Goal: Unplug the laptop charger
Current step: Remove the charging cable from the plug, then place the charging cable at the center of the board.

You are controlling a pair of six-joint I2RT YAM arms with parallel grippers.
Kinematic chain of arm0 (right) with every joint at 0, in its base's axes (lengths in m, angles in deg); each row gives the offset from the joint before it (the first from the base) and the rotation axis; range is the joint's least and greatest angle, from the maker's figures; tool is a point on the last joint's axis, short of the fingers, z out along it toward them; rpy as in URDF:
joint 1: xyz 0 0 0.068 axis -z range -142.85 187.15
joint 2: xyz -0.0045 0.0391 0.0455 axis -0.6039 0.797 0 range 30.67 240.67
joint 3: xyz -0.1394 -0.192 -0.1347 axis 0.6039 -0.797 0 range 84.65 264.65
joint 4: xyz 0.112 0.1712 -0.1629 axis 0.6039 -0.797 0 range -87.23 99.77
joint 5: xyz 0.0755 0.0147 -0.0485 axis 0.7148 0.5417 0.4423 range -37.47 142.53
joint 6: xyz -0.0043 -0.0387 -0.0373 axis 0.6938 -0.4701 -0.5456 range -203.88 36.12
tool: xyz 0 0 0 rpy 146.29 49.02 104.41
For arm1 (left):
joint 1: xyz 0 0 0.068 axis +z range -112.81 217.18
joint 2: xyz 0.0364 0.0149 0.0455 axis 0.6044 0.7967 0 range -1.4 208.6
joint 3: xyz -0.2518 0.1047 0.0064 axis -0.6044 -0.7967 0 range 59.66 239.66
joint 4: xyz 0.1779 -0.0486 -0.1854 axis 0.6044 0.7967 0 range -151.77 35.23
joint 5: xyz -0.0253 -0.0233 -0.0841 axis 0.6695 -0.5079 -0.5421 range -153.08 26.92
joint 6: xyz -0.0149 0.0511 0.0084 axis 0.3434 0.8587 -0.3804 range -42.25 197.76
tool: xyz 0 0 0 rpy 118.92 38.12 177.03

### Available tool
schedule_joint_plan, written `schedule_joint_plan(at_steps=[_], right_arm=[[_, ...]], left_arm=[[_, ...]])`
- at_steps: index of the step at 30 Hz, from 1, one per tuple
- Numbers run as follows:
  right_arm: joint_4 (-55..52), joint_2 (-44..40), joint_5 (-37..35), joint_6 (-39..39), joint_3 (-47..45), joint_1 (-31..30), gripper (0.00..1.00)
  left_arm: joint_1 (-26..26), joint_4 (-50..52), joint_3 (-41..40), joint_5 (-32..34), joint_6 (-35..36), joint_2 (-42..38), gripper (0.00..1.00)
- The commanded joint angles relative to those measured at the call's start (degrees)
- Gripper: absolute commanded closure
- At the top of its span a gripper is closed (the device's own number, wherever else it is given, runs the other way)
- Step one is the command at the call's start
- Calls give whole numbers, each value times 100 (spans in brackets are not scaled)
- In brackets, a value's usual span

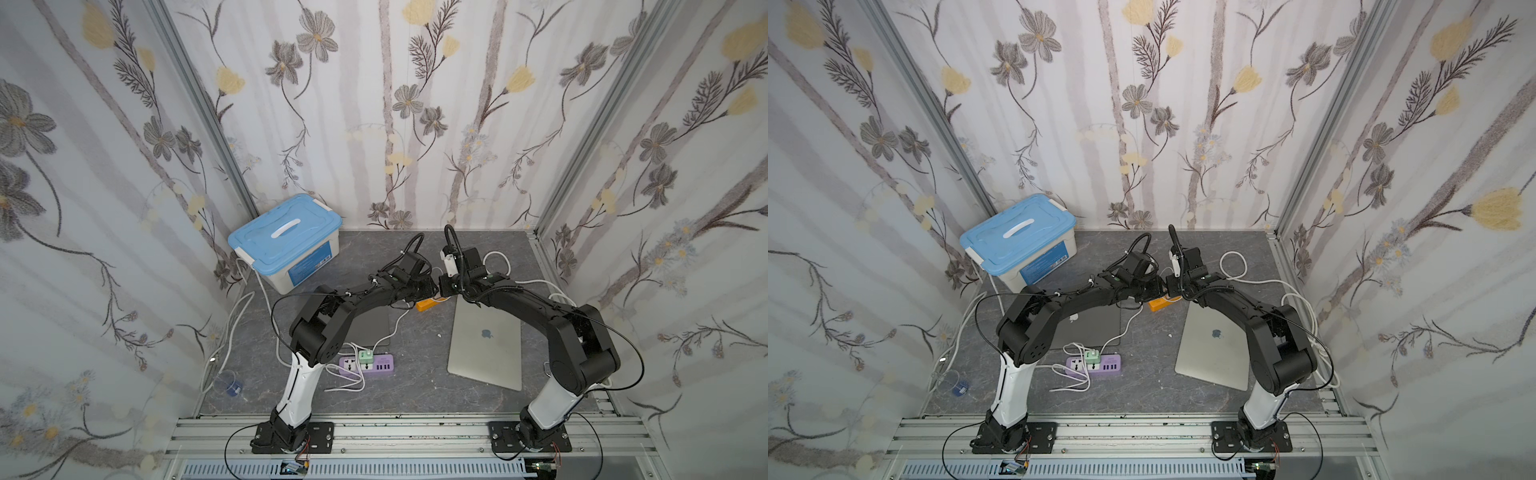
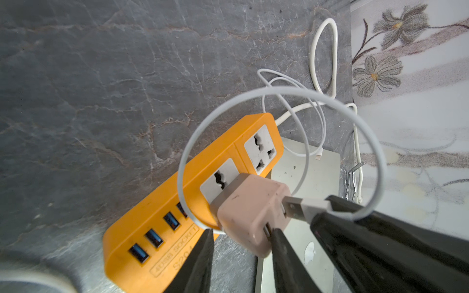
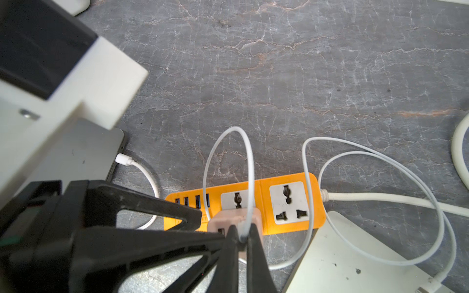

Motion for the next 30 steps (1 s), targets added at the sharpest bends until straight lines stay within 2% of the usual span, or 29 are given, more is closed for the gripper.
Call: schedule_joint_plan(at_steps=[1, 5, 21, 30], right_arm=[[181, -32, -112, -26, 75, -12, 95], [126, -69, -160, -23, 127, -11, 95], [-128, -85, -193, 120, 448, 87, 95], [-353, -343, 560, 191, 660, 281, 93]], left_arm=[[2, 879, -28, 225, 50, 94, 60], [2, 823, -1, 147, 83, 81, 59], [-86, 201, -114, -133, 709, -589, 45], [-95, 127, -462, -92, 736, -877, 44]])
